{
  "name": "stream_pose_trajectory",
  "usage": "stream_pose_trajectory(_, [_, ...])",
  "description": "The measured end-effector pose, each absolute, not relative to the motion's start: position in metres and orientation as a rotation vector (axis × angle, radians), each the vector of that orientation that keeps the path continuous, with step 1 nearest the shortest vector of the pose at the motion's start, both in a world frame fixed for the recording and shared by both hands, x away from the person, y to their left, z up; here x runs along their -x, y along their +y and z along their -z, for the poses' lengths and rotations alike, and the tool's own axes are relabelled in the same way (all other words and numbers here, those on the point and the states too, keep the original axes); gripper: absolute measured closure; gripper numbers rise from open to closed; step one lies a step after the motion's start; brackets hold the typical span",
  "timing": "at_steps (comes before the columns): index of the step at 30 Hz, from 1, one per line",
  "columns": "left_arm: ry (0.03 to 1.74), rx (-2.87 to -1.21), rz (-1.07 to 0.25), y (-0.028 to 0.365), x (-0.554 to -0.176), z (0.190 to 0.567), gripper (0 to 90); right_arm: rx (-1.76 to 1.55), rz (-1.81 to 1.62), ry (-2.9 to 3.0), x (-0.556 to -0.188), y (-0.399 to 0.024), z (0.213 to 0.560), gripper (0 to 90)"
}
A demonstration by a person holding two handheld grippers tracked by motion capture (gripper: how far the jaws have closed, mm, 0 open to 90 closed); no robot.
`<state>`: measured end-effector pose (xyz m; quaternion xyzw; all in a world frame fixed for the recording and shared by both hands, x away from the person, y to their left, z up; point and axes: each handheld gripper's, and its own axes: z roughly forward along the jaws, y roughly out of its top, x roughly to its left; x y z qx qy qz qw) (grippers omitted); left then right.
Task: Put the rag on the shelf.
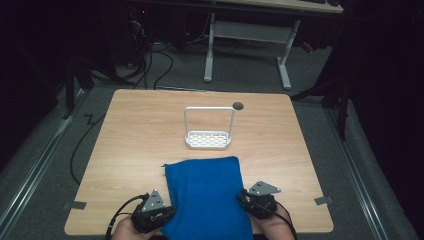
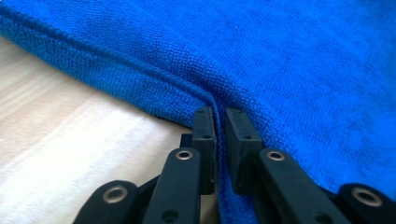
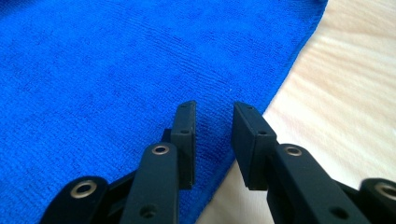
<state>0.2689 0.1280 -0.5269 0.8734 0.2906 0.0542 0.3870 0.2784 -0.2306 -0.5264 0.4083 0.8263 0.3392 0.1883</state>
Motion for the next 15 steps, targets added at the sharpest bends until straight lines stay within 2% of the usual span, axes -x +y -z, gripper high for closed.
stream_pose_trajectory(8, [0.817,-2.156,-0.22,0.14,-0.28,0.523,62.0,-1.184,-1.019,2.273,-0.276,-0.239,0.522,66.9])
stream_pose_trajectory(12, [0.883,-2.106,-0.287,0.151,-0.296,0.523,55.2,-1.177,-1.034,2.251,-0.277,-0.242,0.519,65.0])
stream_pose_trajectory(15, [0.974,-2.017,-0.263,0.16,-0.318,0.524,49.2,-1.189,-1.06,2.226,-0.28,-0.246,0.519,64.4])
